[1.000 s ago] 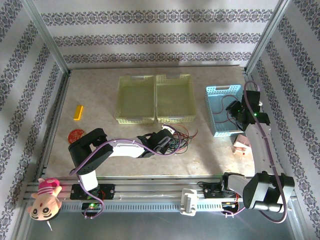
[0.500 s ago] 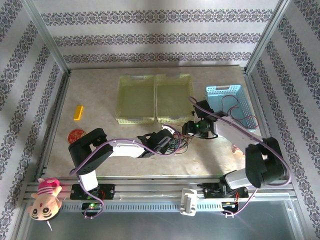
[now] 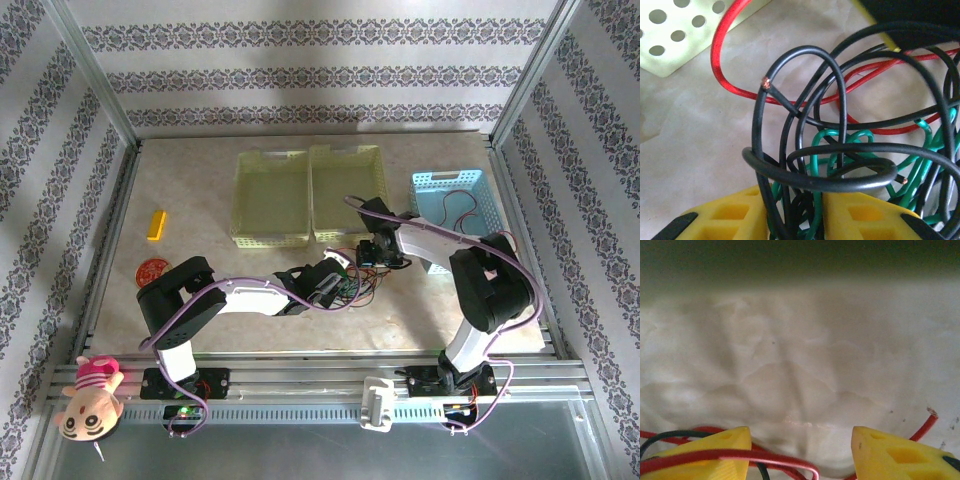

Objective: Untangle the cables

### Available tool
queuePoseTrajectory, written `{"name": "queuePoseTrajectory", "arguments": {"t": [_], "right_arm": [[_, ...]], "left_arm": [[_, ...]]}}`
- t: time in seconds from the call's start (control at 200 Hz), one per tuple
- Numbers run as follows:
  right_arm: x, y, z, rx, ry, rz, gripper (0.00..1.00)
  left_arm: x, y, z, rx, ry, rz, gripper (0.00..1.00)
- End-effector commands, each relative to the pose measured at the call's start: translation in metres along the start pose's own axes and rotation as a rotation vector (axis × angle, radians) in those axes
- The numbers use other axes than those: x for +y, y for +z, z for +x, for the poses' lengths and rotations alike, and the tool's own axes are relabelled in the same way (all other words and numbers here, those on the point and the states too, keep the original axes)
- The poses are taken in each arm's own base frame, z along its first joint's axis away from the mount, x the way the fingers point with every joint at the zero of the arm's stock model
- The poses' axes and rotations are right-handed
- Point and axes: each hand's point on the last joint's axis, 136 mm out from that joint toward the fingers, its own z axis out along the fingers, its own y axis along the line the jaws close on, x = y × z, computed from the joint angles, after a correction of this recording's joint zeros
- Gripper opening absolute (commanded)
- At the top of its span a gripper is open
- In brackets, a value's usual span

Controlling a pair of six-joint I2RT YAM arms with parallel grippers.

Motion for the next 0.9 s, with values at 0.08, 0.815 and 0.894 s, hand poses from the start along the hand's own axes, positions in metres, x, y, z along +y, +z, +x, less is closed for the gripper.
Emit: {"name": "queuePoseTrajectory", "arguments": {"t": [0.08, 0.815, 0.894], "right_arm": [[-0.008, 0.003, -0.011, -0.058, -0.029, 0.096, 0.52], [-0.082, -0.191, -0.049, -0.732, 0.244, 0.089, 0.00], [-0.104, -0.234, -0.059, -0.846, 0.305, 0.093, 0.00]], "left_arm": [[0.005, 0.004, 0.047, 0.160, 0.071, -0.018, 0.31], [0.002, 0.007, 0.046, 0.170, 0.082, -0.007, 0.31], [0.001, 0.008, 0.045, 0.169, 0.083, -0.004, 0.31]]}}
